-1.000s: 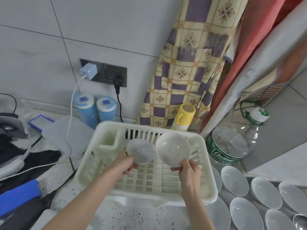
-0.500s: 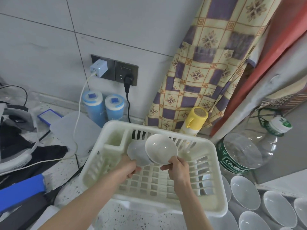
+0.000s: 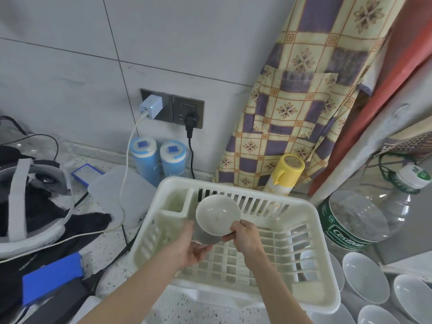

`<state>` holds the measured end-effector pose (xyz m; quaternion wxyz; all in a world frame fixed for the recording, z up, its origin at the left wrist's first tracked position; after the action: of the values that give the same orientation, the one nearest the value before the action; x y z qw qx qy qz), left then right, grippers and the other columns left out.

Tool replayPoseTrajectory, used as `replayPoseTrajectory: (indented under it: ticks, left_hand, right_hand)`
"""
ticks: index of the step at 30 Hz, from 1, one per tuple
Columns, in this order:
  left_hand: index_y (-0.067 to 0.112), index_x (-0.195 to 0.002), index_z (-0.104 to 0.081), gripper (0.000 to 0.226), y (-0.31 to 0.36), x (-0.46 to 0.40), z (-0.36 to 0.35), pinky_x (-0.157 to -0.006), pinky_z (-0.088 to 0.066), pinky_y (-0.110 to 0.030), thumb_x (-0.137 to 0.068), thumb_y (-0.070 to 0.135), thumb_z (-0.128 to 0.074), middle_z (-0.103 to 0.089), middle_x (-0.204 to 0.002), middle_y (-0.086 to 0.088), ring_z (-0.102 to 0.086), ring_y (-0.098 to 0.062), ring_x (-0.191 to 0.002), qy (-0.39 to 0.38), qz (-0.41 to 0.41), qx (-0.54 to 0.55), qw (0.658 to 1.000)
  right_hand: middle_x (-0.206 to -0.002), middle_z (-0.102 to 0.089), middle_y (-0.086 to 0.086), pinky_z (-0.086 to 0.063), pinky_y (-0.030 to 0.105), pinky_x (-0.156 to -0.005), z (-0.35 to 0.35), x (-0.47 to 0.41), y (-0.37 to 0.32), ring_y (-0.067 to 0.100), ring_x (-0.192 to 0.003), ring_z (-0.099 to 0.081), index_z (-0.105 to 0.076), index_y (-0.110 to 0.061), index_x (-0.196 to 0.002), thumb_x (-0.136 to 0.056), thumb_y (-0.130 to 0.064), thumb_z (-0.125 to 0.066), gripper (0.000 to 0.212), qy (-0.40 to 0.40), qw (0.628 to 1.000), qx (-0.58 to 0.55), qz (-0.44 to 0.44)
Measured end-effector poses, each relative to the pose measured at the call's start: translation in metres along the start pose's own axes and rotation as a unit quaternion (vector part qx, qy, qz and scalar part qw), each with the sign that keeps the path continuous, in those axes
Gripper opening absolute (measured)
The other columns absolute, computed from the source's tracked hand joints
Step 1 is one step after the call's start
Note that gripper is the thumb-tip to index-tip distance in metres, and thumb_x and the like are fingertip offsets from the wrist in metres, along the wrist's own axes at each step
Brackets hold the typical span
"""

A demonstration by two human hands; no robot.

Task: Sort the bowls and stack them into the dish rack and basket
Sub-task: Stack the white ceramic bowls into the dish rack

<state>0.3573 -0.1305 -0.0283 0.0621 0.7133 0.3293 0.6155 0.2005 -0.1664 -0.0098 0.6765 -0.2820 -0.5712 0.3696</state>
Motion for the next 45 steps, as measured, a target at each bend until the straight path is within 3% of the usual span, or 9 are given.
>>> replayPoseTrajectory:
  ticks: [3, 5, 8, 12, 16, 23, 35, 40, 45]
  left_hand:
    - [0.010, -0.117, -0.048, 0.040, 0.000, 0.002, 0.004, -0.043, -0.039, -0.025, -0.098, 0.044, -0.043, -0.061, -0.112, -0.028, -0.064, -0.026, -0.061, 0.029, -0.021, -0.053, 0.998]
    - [0.009, -0.119, -0.045, 0.040, 0.000, 0.003, 0.006, -0.042, -0.038, -0.025, -0.100, 0.044, -0.040, -0.061, -0.110, -0.028, -0.062, -0.024, -0.054, 0.040, -0.028, -0.080, 0.996]
    - [0.006, -0.111, -0.050, 0.031, 0.001, 0.003, 0.006, -0.041, -0.036, -0.023, -0.101, 0.035, -0.040, -0.066, -0.092, -0.024, -0.058, -0.021, -0.050, 0.037, -0.030, -0.091, 0.995]
    - [0.010, -0.092, -0.052, 0.013, -0.002, -0.001, 0.003, -0.041, -0.032, -0.019, -0.099, 0.016, -0.043, -0.061, -0.068, -0.013, -0.054, -0.017, -0.047, 0.046, -0.037, -0.086, 0.994]
    - [0.012, -0.090, -0.053, 0.015, -0.004, -0.006, 0.002, -0.036, -0.029, -0.013, -0.096, 0.006, -0.041, -0.060, -0.068, -0.012, -0.051, -0.009, -0.032, 0.064, -0.052, -0.088, 0.993]
    - [0.011, -0.091, -0.054, 0.019, -0.002, -0.006, 0.003, -0.036, -0.026, -0.017, -0.095, 0.001, -0.039, -0.061, -0.072, -0.015, -0.048, -0.007, -0.031, 0.071, -0.080, -0.086, 0.991]
    - [0.007, -0.098, -0.053, 0.006, -0.005, 0.004, 0.004, -0.036, -0.036, -0.018, -0.094, 0.008, -0.049, -0.059, -0.076, -0.014, -0.052, -0.016, -0.056, 0.017, -0.030, 0.005, 0.999]
    - [0.007, -0.104, -0.050, 0.010, -0.001, 0.022, 0.003, -0.041, -0.041, -0.024, -0.094, 0.010, -0.051, -0.064, -0.080, -0.018, -0.061, -0.020, -0.059, -0.019, -0.026, 0.015, 0.999]
    - [0.010, -0.104, -0.046, 0.013, -0.002, 0.047, 0.007, -0.047, -0.038, -0.026, -0.093, 0.007, -0.053, -0.059, -0.097, -0.021, -0.062, -0.021, -0.063, -0.029, -0.064, 0.036, 0.997]
  right_hand:
    - [-0.061, -0.071, 0.012, -0.029, 0.021, -0.042, -0.005, -0.002, 0.001, 0.009, -0.040, -0.036, -0.059, -0.007, -0.081, -0.084, -0.007, -0.045, 0.015, -0.005, 0.999, 0.053, 0.012]
    - [-0.061, -0.070, 0.009, -0.032, 0.022, -0.049, -0.007, -0.003, 0.004, 0.006, -0.042, -0.042, -0.061, -0.007, -0.087, -0.085, -0.008, -0.046, 0.015, -0.008, 0.997, 0.074, 0.018]
    - [-0.062, -0.070, 0.008, -0.033, 0.024, -0.053, -0.010, -0.004, 0.007, 0.008, -0.048, -0.046, -0.060, -0.004, -0.101, -0.085, -0.009, -0.047, 0.022, -0.016, 0.996, 0.088, 0.012]
    - [-0.060, -0.066, 0.006, -0.036, 0.027, -0.057, -0.014, -0.002, 0.010, 0.012, -0.056, -0.054, -0.062, -0.003, -0.098, -0.085, -0.007, -0.046, 0.021, -0.022, 0.993, 0.110, 0.027]
    - [-0.061, -0.063, 0.004, -0.034, 0.024, -0.053, -0.013, -0.002, 0.013, 0.011, -0.054, -0.052, -0.062, -0.007, -0.096, -0.085, -0.006, -0.048, 0.018, -0.020, 0.994, 0.097, 0.036]
    - [-0.065, -0.065, 0.004, -0.031, 0.024, -0.046, -0.016, -0.006, 0.023, 0.013, -0.049, -0.042, -0.046, -0.022, -0.119, -0.088, -0.016, -0.047, 0.031, -0.010, 0.997, 0.069, -0.019]
    - [-0.073, -0.071, 0.011, -0.022, 0.017, -0.036, -0.026, -0.004, 0.033, 0.011, -0.036, -0.036, -0.056, -0.016, -0.106, -0.090, -0.017, -0.045, 0.020, -0.054, 0.996, -0.013, -0.066]
    - [-0.080, -0.073, 0.010, -0.023, 0.016, -0.035, -0.022, 0.010, 0.025, 0.010, -0.036, -0.036, -0.052, -0.021, -0.105, -0.093, -0.028, -0.046, 0.015, -0.045, 0.996, 0.004, -0.075]
    - [-0.089, -0.074, 0.007, -0.026, 0.019, -0.035, -0.003, 0.043, 0.015, 0.008, -0.039, -0.040, -0.045, -0.019, -0.133, -0.095, -0.033, -0.051, 0.042, -0.013, 0.999, -0.030, -0.010]
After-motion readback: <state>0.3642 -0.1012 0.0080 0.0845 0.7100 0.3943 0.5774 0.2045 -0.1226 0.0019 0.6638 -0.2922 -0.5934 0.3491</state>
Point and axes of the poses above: each hand's wrist, its own x-axis away from the middle knuckle, its own z-axis out of the back of the hand, y = z × x, the point moved 4 cm from there along -x, towards the middle knuckle
